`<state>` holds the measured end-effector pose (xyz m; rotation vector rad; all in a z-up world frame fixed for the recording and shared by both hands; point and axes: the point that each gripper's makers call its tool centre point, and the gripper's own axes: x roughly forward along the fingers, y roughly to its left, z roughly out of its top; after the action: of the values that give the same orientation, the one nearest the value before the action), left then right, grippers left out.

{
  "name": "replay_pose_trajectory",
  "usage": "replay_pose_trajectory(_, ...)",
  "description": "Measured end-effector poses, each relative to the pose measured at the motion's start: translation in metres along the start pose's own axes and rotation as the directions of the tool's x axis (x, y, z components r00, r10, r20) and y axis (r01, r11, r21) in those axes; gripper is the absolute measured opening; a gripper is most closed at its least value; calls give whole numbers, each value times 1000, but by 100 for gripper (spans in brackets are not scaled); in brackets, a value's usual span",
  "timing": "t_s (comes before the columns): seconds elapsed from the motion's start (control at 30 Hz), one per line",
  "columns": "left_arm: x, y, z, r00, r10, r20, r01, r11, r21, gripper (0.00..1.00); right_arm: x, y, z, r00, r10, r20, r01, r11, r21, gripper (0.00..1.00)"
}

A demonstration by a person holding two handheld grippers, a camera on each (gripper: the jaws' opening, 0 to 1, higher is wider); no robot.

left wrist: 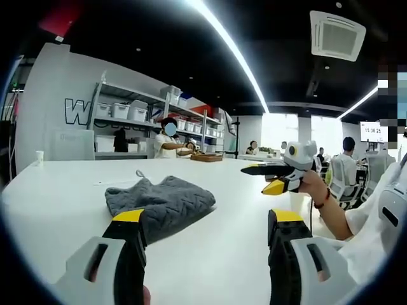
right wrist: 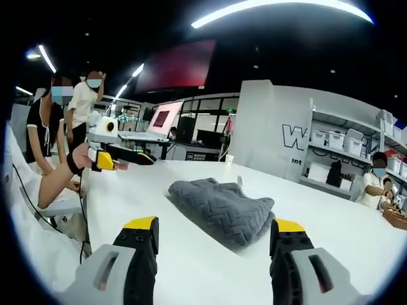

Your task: Open the folded towel by lifting each exposed corner and separating the folded layers until the towel lies flat within the target outline without major curled edges

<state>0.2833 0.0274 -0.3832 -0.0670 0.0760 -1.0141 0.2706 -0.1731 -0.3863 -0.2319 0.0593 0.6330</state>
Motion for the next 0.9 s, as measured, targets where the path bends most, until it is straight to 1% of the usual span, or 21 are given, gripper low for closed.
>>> replay_pose_trajectory(0.17,2,2,-3,1000,1,-12,-1,1000,-2,75,1,-1,0,1000,2,-1,-2,1000,2,69)
replay_pose_trajectory(0.6,9,7,-1,1000,2,-13,-2,1000,-12,75,6,-8,2,1000,-1,1,1,1000,14,68)
replay_pose_trajectory(0.77,13,10,1,1000,5,-19,-5,1000,-15,75,10,-10,4,1000,3,12,-3,1000,17,68)
replay_pose_trajectory(0.9,14,13,1,1000,5,-27,-6,1000,-21,75,13,-13,3,1000,4,4,-4,1000,23,68)
